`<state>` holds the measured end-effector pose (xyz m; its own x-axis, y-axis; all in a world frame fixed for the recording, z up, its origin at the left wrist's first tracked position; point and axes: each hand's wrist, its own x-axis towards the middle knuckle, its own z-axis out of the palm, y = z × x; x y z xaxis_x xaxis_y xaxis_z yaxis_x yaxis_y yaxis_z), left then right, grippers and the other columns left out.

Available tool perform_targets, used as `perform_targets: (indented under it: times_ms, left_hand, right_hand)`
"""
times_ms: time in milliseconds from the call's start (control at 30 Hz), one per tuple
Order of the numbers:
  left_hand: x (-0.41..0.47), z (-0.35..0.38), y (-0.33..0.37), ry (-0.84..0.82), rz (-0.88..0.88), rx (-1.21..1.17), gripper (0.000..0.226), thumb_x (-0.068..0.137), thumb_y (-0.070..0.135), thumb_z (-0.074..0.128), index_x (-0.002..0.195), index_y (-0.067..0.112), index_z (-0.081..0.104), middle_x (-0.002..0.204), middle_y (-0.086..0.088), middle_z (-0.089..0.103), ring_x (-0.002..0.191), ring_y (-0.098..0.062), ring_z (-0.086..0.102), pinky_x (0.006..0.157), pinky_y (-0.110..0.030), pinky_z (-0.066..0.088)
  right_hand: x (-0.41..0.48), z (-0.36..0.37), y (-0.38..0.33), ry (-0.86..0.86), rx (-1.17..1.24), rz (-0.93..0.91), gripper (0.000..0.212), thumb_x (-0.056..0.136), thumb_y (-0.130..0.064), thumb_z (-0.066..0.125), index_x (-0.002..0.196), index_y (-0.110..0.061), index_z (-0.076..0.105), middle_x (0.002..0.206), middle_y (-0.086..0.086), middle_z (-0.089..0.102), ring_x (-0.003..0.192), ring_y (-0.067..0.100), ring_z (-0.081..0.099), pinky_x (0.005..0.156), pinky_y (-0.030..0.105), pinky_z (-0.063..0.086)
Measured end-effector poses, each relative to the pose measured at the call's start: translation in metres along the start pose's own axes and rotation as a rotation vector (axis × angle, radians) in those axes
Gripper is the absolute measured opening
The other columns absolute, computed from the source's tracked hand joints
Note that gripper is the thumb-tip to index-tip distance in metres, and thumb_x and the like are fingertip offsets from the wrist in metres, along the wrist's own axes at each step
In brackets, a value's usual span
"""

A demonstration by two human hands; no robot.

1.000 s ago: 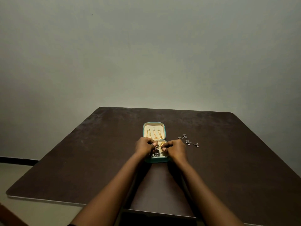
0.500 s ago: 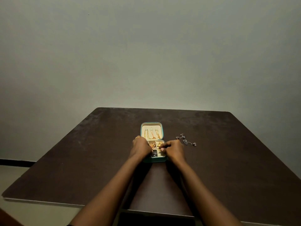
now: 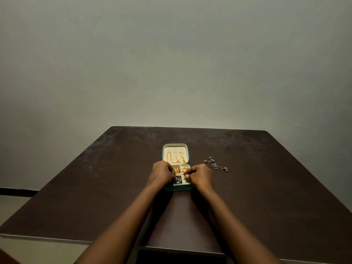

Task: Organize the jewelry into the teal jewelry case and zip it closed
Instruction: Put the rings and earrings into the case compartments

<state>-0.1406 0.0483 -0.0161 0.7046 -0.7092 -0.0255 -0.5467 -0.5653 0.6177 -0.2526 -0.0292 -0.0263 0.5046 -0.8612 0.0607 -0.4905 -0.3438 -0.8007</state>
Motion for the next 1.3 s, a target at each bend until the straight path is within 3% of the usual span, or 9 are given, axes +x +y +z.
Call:
perform_targets:
  times_ms: [167,267,367,600,733,933,1167,1300]
  left_hand:
    - [0.004,0.003,0.005,0.041,0.003,-0.018,0.009,0.076,0.013,0.073,0.084,0.009,0.072,0.097,-0.010,0.070,0.093,-0.021,0.064,0.080,-0.035,0.055]
    - [0.012,0.006,0.018,0.056,0.068,-0.050,0.005,0.080,0.013,0.071,0.084,0.010,0.072,0.097,-0.005,0.071,0.094,-0.016,0.062,0.076,-0.026,0.050]
    - [0.019,0.013,0.039,0.039,0.158,-0.061,0.014,0.082,0.018,0.071,0.093,0.010,0.073,0.102,-0.006,0.070,0.100,-0.018,0.061,0.075,-0.022,0.041]
    - [0.045,0.038,0.077,0.026,0.281,-0.023,0.022,0.089,0.010,0.060,0.108,0.010,0.070,0.111,-0.011,0.069,0.106,-0.023,0.063,0.089,-0.028,0.047]
    - [0.064,0.049,0.088,0.020,0.288,-0.016,0.024,0.088,0.004,0.057,0.107,0.008,0.070,0.110,-0.013,0.069,0.106,-0.026,0.063,0.089,-0.030,0.048]
    - [0.085,0.068,0.095,-0.022,0.288,0.040,0.025,0.086,0.003,0.055,0.103,0.011,0.071,0.108,-0.015,0.069,0.101,-0.028,0.065,0.087,-0.033,0.052]
    - [0.102,0.075,0.105,-0.124,0.322,0.126,0.027,0.086,-0.001,0.055,0.104,0.011,0.071,0.107,-0.016,0.068,0.098,-0.030,0.065,0.086,-0.035,0.053]
    - [0.104,0.079,0.108,-0.206,0.355,0.201,0.022,0.084,0.007,0.061,0.103,0.014,0.072,0.106,-0.016,0.068,0.099,-0.031,0.065,0.089,-0.038,0.053]
  right_hand:
    - [0.002,-0.002,0.002,-0.030,0.027,-0.006,0.016,0.077,-0.002,0.067,0.089,-0.008,0.076,0.091,0.013,0.074,0.079,0.012,0.062,0.074,0.021,0.047]
    - [0.007,-0.008,0.006,-0.040,0.071,0.017,0.014,0.078,-0.003,0.068,0.088,-0.007,0.076,0.090,0.013,0.074,0.075,0.011,0.060,0.071,0.021,0.047]
    - [0.017,-0.024,0.018,0.017,0.031,0.042,0.015,0.079,-0.006,0.068,0.091,-0.008,0.076,0.095,0.011,0.074,0.085,0.012,0.063,0.074,0.017,0.040]
    - [0.047,-0.064,0.051,0.234,-0.057,0.135,0.017,0.082,-0.012,0.065,0.096,-0.013,0.074,0.102,0.009,0.072,0.099,0.024,0.065,0.078,0.025,0.046]
    - [0.064,-0.067,0.058,0.189,-0.130,0.073,0.017,0.083,-0.016,0.065,0.096,-0.011,0.074,0.099,0.009,0.073,0.098,0.025,0.066,0.085,0.030,0.049]
    - [0.078,-0.053,0.056,0.191,-0.233,0.044,0.022,0.080,-0.030,0.064,0.092,-0.014,0.074,0.096,0.010,0.073,0.098,0.029,0.064,0.082,0.031,0.049]
    - [0.089,-0.049,0.061,0.175,-0.426,-0.014,0.022,0.083,-0.021,0.054,0.089,-0.008,0.070,0.096,0.016,0.070,0.096,0.034,0.063,0.080,0.034,0.049]
    - [0.094,-0.051,0.067,0.177,-0.293,0.029,0.019,0.084,-0.021,0.058,0.082,-0.005,0.070,0.089,0.017,0.070,0.090,0.033,0.064,0.073,0.033,0.048]
